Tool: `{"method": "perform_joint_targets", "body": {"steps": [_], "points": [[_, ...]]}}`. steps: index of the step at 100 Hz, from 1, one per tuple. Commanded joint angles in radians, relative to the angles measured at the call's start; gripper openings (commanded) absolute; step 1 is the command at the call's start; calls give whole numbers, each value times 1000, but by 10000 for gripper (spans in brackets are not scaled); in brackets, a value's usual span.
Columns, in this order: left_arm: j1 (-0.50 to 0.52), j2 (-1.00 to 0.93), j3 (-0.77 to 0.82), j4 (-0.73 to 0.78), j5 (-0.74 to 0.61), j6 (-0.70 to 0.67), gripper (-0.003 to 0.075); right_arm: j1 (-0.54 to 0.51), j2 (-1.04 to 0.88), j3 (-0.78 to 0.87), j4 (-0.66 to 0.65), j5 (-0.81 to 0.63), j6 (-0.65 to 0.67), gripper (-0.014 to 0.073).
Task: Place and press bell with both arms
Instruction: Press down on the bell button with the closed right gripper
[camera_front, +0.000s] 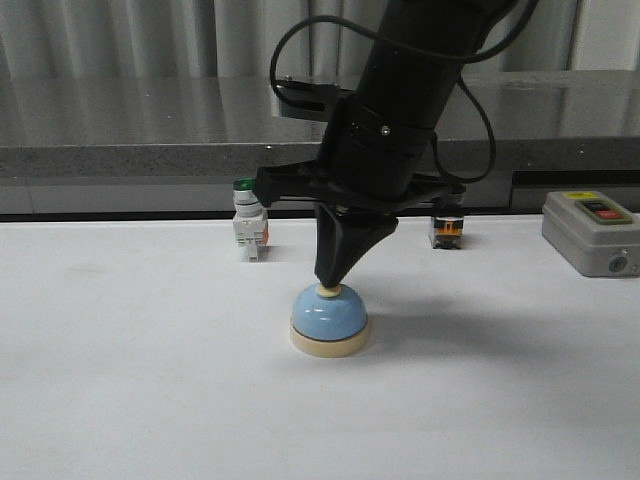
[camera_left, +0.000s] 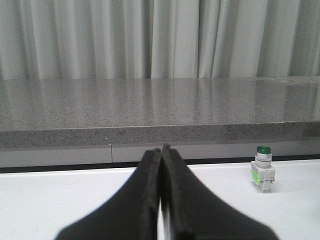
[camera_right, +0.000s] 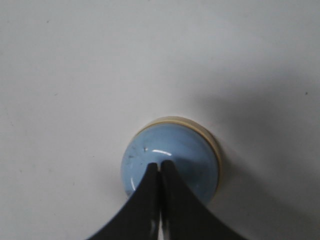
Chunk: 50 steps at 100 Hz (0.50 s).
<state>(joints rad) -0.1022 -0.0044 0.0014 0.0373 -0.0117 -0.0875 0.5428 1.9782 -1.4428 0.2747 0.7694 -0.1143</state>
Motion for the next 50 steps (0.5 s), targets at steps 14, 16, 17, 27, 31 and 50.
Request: {"method": "perform_joint_targets", "body": {"steps": [14, 16, 17, 27, 31, 50], "points": [[3, -26, 41, 0, -77, -9, -20, 2, -15, -32, 2, 9, -11, -60], [3, -26, 41, 0, -77, -9, -20, 2, -13, -32, 2, 11, -11, -60], [3, -26, 41, 0, -77, -9, -20, 2, -14, -32, 2, 12, -11, -60], [3, -26, 41, 0, -77, -9, -20, 2, -25, -34, 2, 11, -10, -60], [3, -26, 41, 0, -77, -9, -20, 2, -34, -34, 2, 11, -10, -60], [3, -26, 41, 0, -77, -9, -20, 2, -110, -34, -5, 11, -10, -60]]}}
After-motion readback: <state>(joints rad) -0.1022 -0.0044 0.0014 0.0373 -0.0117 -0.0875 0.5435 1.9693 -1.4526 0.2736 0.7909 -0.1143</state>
